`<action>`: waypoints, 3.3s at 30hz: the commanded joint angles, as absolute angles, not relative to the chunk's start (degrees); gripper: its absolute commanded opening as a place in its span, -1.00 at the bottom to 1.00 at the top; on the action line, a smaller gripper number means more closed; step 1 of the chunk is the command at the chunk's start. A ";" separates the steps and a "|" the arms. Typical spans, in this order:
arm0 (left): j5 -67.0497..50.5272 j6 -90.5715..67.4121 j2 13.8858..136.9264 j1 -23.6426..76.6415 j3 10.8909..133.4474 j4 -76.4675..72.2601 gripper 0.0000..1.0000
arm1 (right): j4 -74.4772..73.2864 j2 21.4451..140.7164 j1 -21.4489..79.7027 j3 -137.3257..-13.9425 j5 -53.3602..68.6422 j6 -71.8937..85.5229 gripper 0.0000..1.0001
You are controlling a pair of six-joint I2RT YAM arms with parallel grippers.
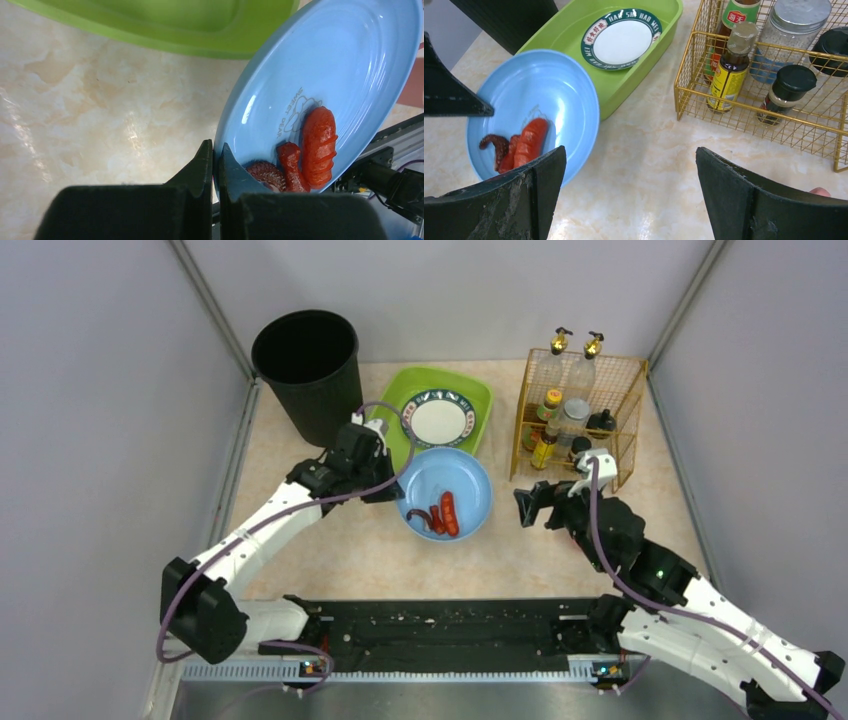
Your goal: Clear the kitchen counter
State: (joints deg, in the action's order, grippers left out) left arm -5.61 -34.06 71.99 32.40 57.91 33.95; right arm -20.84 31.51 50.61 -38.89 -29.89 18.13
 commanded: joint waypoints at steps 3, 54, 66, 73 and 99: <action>-10.79 -29.71 74.01 26.05 70.24 37.21 -1.00 | -17.58 32.15 51.13 -41.22 -28.25 17.77 0.98; -1.79 -51.24 94.92 -13.78 107.28 24.88 -1.00 | -9.19 43.55 51.20 -38.99 -19.92 18.56 0.98; 7.07 -50.37 91.95 -13.56 98.79 15.26 -1.00 | -8.57 43.51 51.15 -37.76 -19.95 18.52 0.98; 12.31 -44.41 88.41 -12.96 92.30 9.42 -1.00 | -8.22 43.60 51.15 -37.37 -19.69 18.58 0.98; 36.69 -16.47 88.92 2.08 88.59 -7.98 -1.00 | -9.78 41.01 51.17 -36.24 -19.93 18.67 0.98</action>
State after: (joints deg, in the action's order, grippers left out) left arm 29.21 -24.88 90.24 -1.37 87.24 4.12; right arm -10.46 42.30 50.61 -36.77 -19.64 18.24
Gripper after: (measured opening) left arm 0.038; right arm 0.989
